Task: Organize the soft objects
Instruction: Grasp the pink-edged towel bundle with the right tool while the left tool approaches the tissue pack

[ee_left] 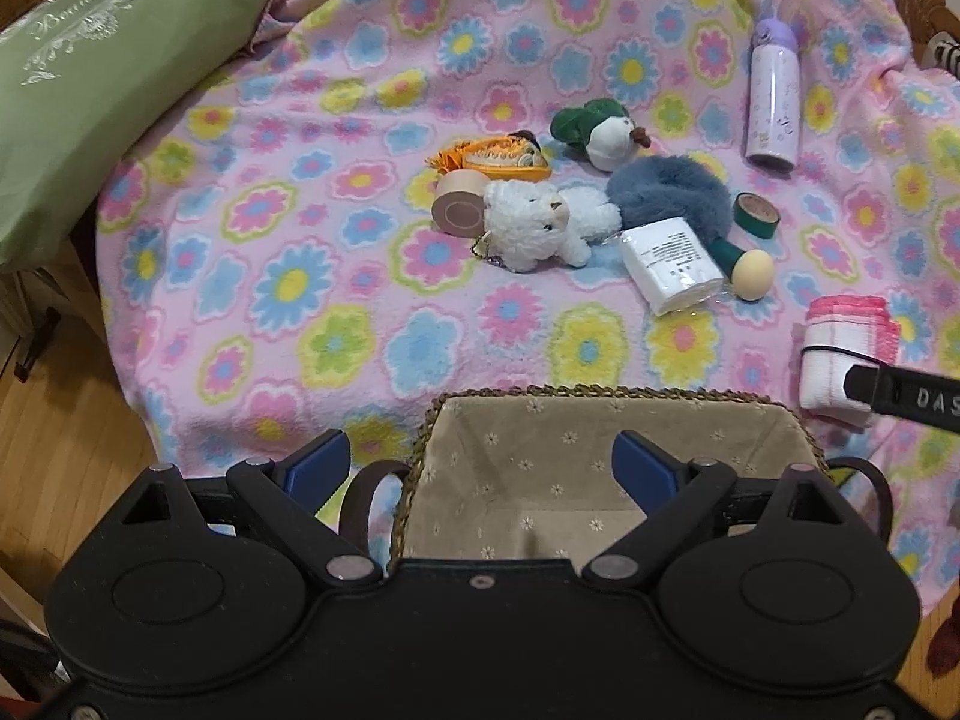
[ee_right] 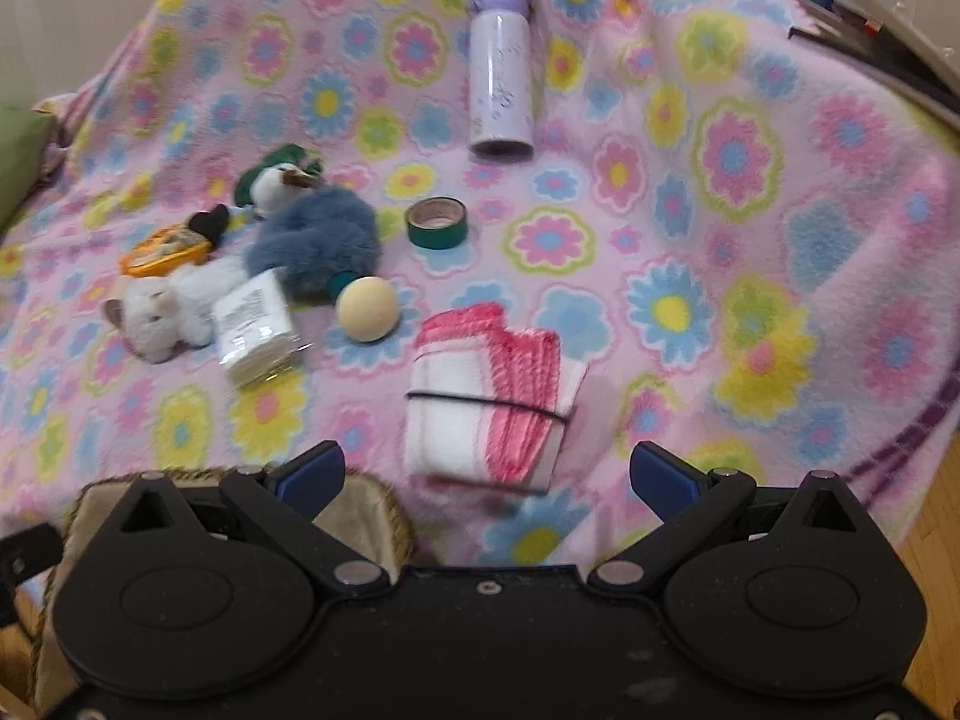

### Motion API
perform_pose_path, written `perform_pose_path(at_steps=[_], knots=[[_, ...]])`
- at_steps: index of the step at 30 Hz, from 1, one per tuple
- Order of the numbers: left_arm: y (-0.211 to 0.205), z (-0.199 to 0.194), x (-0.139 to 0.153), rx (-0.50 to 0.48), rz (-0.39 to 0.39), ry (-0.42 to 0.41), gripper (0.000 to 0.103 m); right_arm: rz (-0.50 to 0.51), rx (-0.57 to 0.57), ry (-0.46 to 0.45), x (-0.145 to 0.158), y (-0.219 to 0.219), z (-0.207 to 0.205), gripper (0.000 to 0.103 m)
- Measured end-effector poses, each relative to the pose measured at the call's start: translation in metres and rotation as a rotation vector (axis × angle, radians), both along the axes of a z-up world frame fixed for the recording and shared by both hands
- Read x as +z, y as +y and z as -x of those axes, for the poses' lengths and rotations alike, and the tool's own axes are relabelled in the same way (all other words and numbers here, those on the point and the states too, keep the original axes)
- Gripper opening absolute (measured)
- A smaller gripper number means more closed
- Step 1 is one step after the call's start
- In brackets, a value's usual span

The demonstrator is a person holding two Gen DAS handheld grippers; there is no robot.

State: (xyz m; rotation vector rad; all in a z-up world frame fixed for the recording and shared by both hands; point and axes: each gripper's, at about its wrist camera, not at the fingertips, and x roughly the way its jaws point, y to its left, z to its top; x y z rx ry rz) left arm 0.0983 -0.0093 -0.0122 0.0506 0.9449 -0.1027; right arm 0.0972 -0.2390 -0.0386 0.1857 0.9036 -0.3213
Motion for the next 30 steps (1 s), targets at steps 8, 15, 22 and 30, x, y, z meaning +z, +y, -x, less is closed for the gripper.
perform_pose_path(at_steps=[8, 15, 22, 30], knots=[[-0.003, -0.029, -0.010, 0.001, -0.005, 0.038, 0.091, 0.025, -0.007, 0.082, -0.029, -0.013, -0.051, 0.099], [-0.004, -0.050, -0.014, -0.006, 0.004, 0.034, 0.091, -0.014, 0.018, 0.113, -0.040, -0.018, -0.070, 0.079], [-0.009, -0.076, -0.012, -0.014, -0.008, -0.021, 0.091, -0.034, 0.050, 0.050, -0.020, -0.018, -0.075, 0.077], [-0.028, -0.114, -0.014, -0.092, 0.004, -0.022, 0.091, -0.009, 0.044, 0.061, -0.028, -0.021, -0.104, 0.077]])
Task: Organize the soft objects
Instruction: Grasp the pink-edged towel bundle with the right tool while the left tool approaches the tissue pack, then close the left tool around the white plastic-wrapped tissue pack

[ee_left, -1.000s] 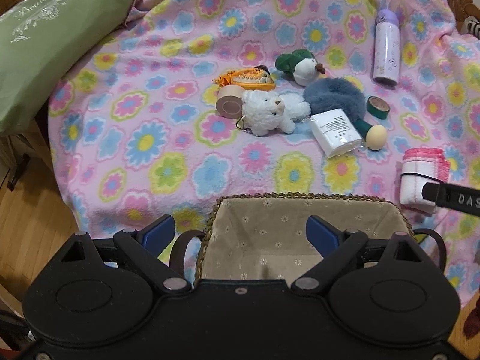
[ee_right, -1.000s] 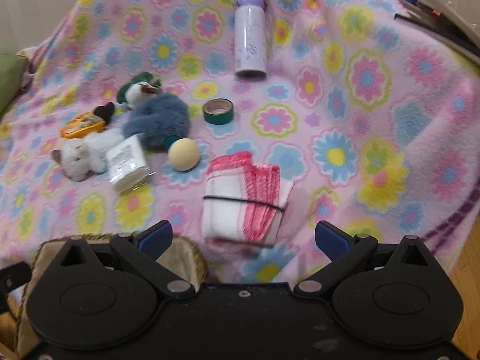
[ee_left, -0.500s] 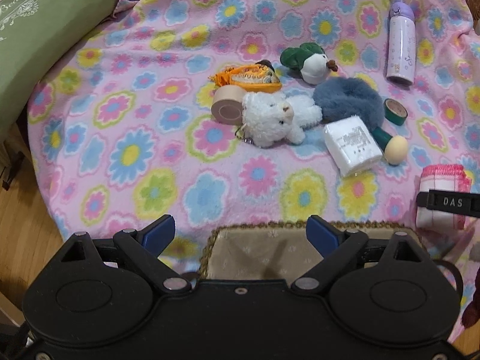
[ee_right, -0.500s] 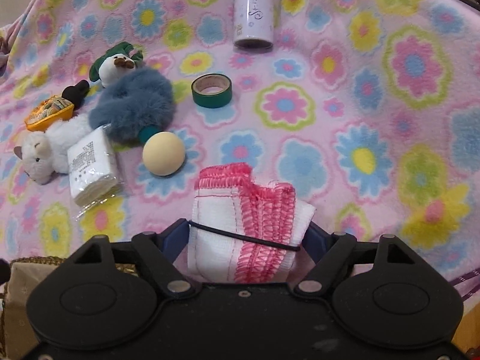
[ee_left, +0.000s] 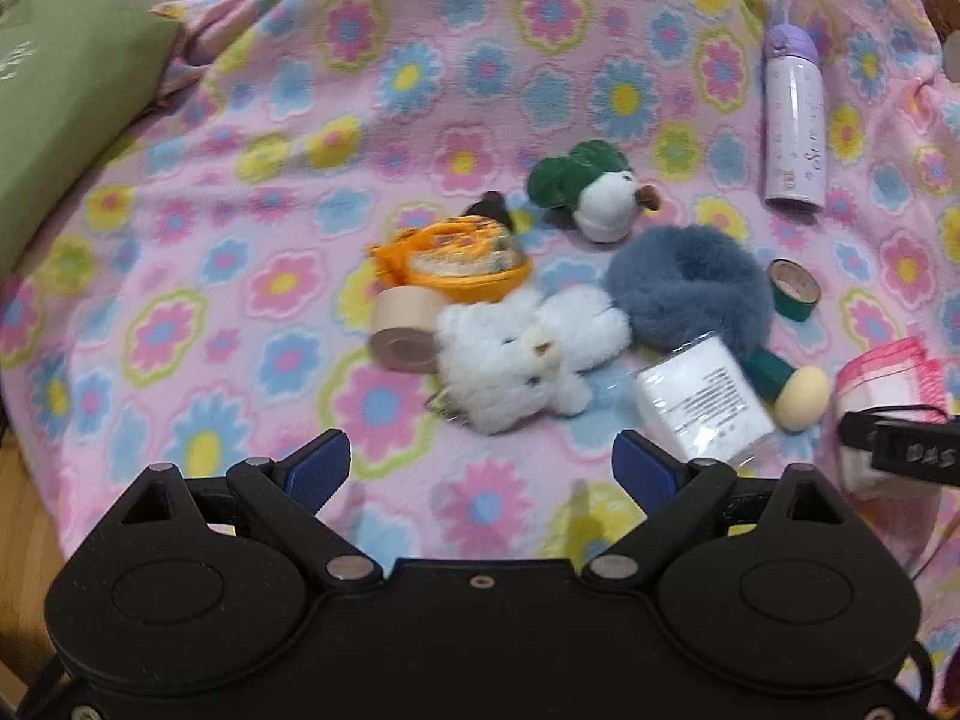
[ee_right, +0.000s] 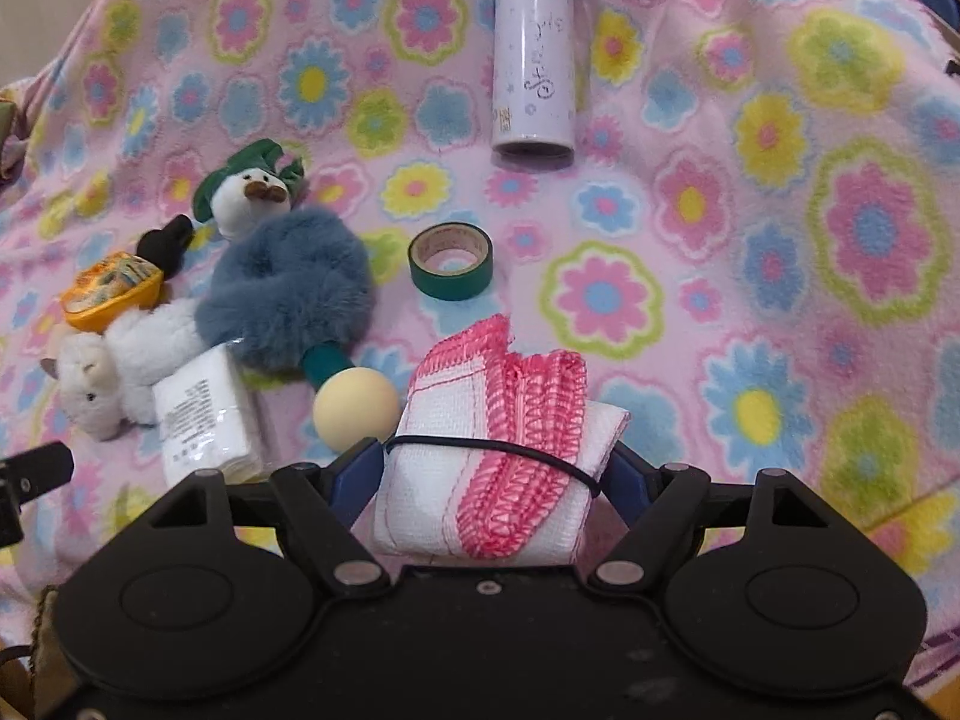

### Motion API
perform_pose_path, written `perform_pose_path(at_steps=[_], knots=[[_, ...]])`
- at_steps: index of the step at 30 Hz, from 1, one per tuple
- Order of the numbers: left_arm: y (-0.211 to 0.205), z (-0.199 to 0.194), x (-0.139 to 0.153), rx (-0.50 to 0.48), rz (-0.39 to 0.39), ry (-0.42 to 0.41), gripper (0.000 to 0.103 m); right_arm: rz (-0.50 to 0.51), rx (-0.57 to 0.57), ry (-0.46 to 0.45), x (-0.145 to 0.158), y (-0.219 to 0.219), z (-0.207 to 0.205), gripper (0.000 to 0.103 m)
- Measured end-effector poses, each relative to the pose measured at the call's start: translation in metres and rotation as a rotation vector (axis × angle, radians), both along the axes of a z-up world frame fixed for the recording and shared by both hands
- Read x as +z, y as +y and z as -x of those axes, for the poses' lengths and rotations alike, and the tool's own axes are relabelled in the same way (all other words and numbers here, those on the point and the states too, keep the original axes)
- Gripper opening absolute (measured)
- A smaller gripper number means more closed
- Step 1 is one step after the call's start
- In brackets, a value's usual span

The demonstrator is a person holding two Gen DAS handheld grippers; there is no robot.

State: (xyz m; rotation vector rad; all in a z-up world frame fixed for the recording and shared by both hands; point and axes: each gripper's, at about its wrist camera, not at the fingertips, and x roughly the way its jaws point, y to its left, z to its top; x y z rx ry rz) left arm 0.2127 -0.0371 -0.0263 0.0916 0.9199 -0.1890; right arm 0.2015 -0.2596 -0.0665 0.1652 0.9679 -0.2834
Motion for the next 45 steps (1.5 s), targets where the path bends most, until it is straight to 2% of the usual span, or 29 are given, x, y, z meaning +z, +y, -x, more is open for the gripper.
perform_pose_path(at_steps=[7, 13, 17, 21, 24, 30, 34, 40, 45], knots=[[-0.027, 0.002, 0.007, -0.104, 0.086, 0.007, 0.092, 0.020, 0.009, -0.015, -0.003, -0.001, -0.002, 0.078], [-0.052, -0.014, 0.004, -0.119, 0.136, 0.066, 0.092, 0.055, -0.004, -0.039, 0.000, -0.005, 0.003, 0.078], [-0.067, -0.023, -0.005, -0.112, 0.102, 0.070, 0.092, 0.091, -0.019, -0.046, -0.002, -0.011, 0.006, 0.078], [-0.080, -0.029, -0.019, -0.120, 0.062, 0.097, 0.092, 0.043, -0.023, -0.031, -0.010, -0.018, 0.004, 0.075], [-0.086, -0.033, -0.032, -0.116, 0.026, 0.114, 0.092, 0.007, -0.032, -0.029, -0.016, -0.022, 0.003, 0.079], [-0.086, -0.041, -0.049, -0.092, 0.015, 0.160, 0.094, 0.015, -0.033, -0.041, -0.021, -0.023, 0.001, 0.085], [-0.089, -0.041, -0.054, -0.085, 0.002, 0.149, 0.099, 0.006, -0.031, -0.055, -0.022, -0.026, 0.002, 0.089], [-0.090, -0.039, -0.059, -0.071, 0.007, 0.122, 0.099, 0.004, 0.007, -0.052, -0.023, -0.026, 0.002, 0.095], [-0.088, -0.045, -0.057, -0.103, 0.012, 0.144, 0.098, 0.011, 0.033, -0.050, -0.024, -0.025, 0.004, 0.098]])
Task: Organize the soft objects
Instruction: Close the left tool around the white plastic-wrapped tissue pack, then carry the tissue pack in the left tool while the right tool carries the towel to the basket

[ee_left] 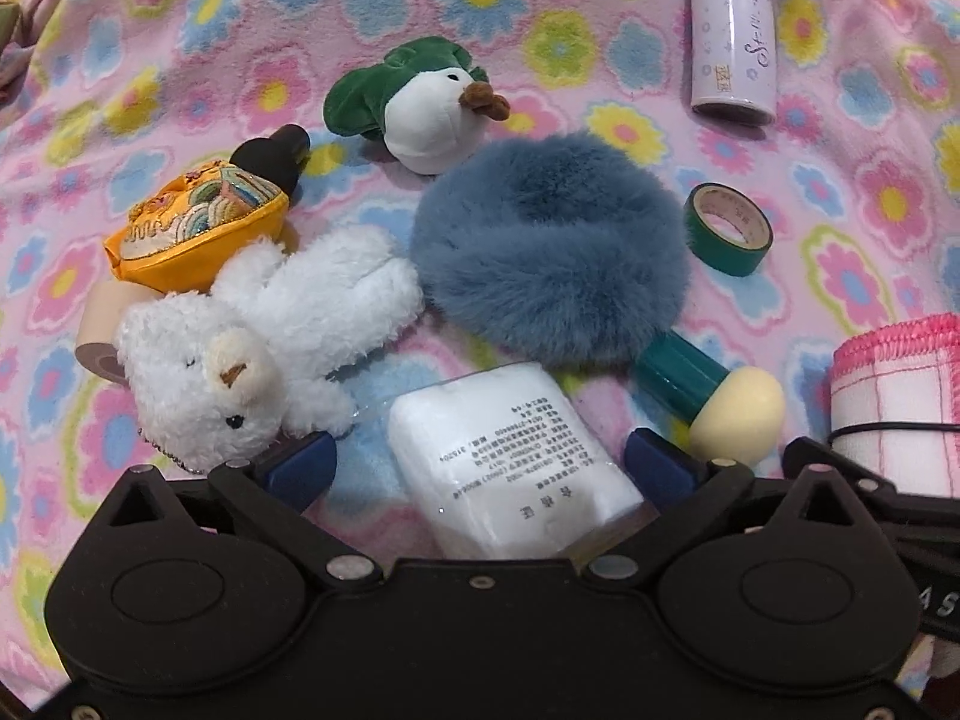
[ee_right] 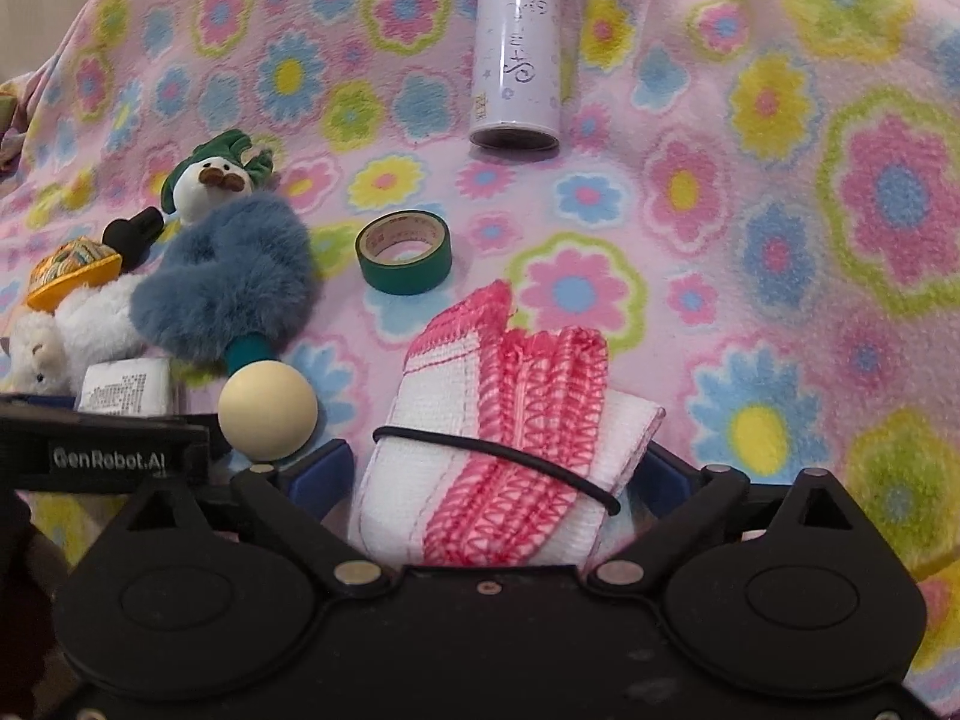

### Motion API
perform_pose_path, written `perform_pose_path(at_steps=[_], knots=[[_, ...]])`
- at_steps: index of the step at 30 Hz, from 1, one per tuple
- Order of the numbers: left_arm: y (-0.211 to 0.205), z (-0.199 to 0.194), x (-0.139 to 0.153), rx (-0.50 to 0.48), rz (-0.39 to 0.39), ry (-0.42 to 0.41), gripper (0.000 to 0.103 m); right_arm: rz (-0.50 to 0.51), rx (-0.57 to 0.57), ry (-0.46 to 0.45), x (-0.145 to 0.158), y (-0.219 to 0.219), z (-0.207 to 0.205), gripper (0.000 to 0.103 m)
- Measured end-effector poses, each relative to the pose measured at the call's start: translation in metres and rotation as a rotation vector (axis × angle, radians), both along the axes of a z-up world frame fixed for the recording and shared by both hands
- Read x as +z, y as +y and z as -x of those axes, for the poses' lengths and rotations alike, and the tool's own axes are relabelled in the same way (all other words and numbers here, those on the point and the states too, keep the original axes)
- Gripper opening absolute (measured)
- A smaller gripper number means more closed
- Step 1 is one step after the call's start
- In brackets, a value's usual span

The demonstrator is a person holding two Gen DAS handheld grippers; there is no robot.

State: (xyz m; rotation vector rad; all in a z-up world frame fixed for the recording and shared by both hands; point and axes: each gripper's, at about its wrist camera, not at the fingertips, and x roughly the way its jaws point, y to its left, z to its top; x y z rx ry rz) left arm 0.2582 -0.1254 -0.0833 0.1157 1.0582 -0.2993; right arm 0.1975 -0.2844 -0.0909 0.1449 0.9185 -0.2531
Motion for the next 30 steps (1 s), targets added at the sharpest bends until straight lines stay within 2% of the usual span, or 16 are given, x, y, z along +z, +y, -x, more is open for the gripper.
perform_pose_path(at_steps=[3, 5, 7, 8, 17, 27, 30], knots=[[0.003, 0.000, 0.002, -0.001, 0.019, 0.003, 0.095, 0.010, -0.008, 0.000, 0.001, 0.001, 0.001, 0.092], [0.005, 0.004, 0.006, -0.004, 0.030, -0.012, 0.076, 0.022, -0.016, 0.000, 0.004, 0.002, 0.003, 0.083], [0.005, 0.007, 0.011, -0.020, 0.044, -0.020, 0.063, 0.010, -0.020, -0.002, 0.007, 0.001, 0.005, 0.079], [0.006, 0.007, 0.013, -0.024, 0.049, -0.019, 0.059, 0.006, -0.021, -0.003, 0.009, 0.001, 0.006, 0.079], [0.020, 0.023, 0.036, -0.020, 0.111, -0.045, 0.057, -0.007, -0.060, -0.030, 0.027, 0.000, 0.016, 0.079], [0.072, 0.065, 0.094, 0.044, 0.149, -0.191, 0.057, -0.008, -0.034, -0.097, 0.062, 0.024, 0.050, 0.079], [0.092, 0.084, 0.112, 0.077, 0.134, -0.243, 0.057, -0.011, -0.009, -0.129, 0.075, 0.035, 0.067, 0.079]])
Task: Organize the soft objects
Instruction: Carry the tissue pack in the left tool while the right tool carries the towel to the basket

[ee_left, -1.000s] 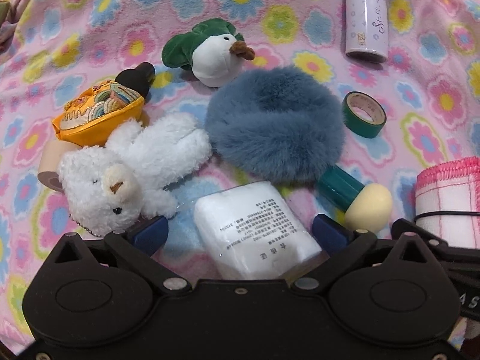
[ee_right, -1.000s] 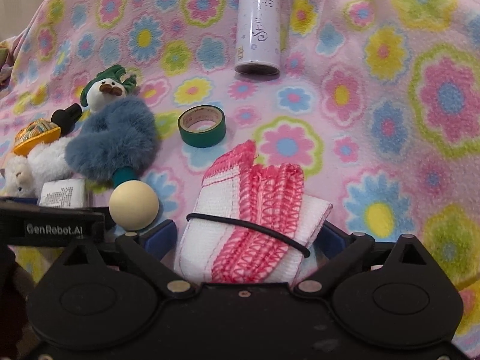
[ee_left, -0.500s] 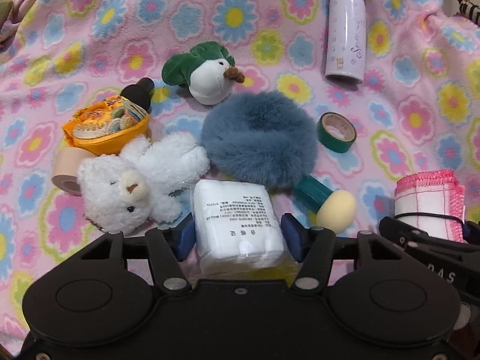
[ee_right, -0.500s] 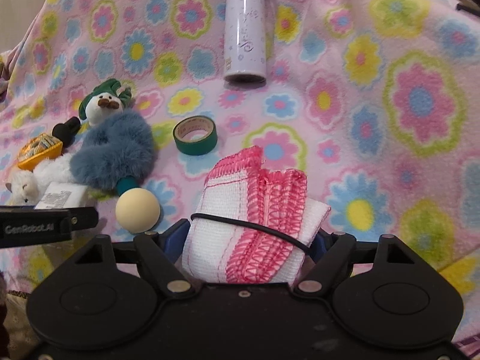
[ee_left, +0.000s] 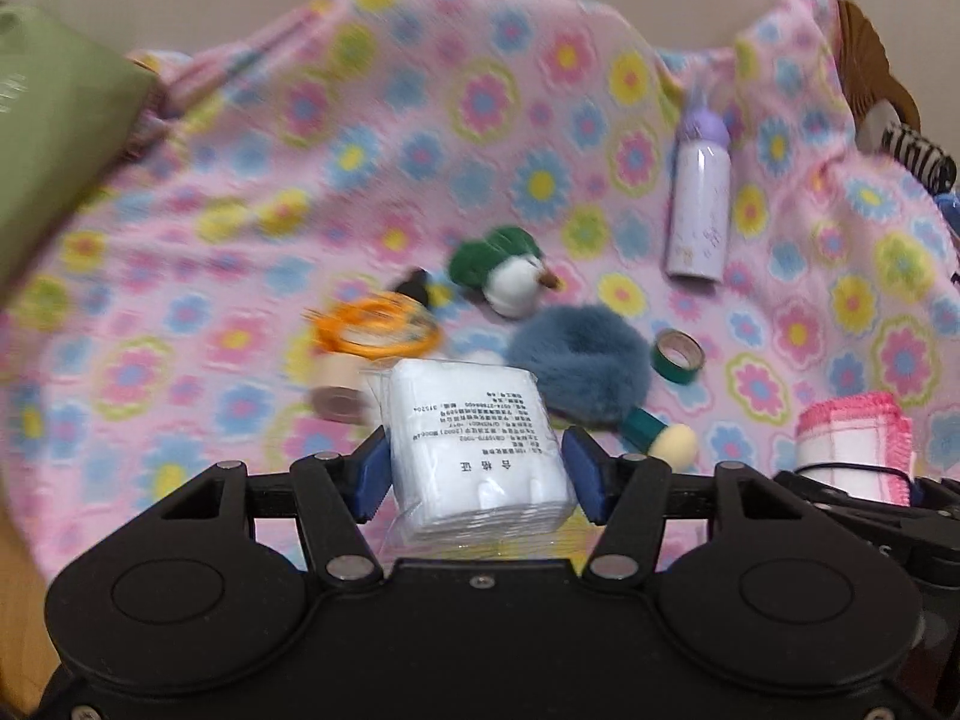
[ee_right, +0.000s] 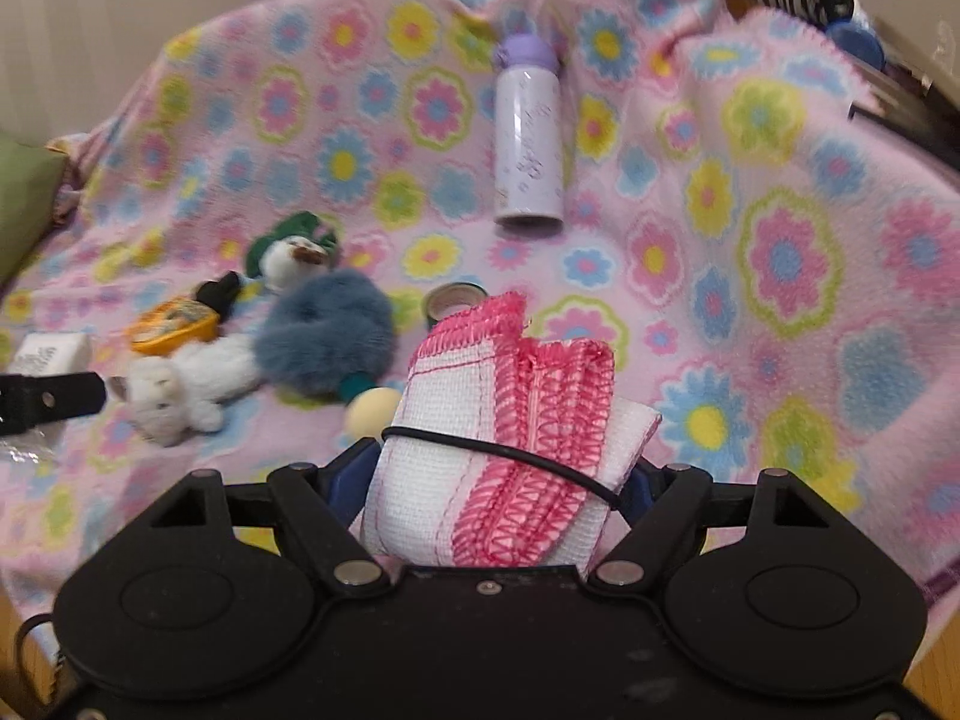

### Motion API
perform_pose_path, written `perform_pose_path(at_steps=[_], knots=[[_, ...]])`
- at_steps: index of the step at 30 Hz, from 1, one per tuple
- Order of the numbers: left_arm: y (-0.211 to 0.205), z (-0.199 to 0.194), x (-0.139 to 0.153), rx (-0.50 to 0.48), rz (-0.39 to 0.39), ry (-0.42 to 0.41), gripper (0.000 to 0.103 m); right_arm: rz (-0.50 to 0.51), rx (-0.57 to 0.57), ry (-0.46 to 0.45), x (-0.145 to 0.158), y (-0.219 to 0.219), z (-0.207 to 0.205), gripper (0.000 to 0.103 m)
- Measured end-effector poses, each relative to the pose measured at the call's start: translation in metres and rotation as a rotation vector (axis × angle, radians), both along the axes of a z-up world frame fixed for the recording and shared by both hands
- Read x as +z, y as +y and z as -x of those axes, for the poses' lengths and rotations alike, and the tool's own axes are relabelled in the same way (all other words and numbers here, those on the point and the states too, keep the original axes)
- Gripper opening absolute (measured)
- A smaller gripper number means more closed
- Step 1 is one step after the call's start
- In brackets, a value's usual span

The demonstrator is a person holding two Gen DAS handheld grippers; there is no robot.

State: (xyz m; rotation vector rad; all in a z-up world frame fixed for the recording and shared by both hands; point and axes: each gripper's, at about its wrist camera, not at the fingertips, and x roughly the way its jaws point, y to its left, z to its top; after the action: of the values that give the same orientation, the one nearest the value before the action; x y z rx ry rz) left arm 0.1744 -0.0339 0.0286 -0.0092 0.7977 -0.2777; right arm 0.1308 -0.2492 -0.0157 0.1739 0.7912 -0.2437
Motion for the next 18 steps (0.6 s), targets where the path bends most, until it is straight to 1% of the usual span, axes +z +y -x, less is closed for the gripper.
perform_pose_path(at_steps=[5, 8, 13, 18], knots=[[0.028, 0.035, 0.022, 0.057, -0.037, -0.046, 0.057, -0.004, 0.054, -0.057, 0.023, 0.023, 0.035, 0.079], [0.042, 0.060, 0.028, 0.073, -0.037, -0.057, 0.057, -0.010, 0.095, -0.084, 0.032, 0.038, 0.057, 0.079], [0.052, 0.095, 0.026, 0.080, -0.021, -0.052, 0.057, -0.026, 0.155, -0.101, 0.035, 0.056, 0.093, 0.079], [0.048, 0.123, 0.017, 0.058, 0.010, -0.036, 0.057, -0.059, 0.187, -0.090, 0.030, 0.066, 0.123, 0.079]])
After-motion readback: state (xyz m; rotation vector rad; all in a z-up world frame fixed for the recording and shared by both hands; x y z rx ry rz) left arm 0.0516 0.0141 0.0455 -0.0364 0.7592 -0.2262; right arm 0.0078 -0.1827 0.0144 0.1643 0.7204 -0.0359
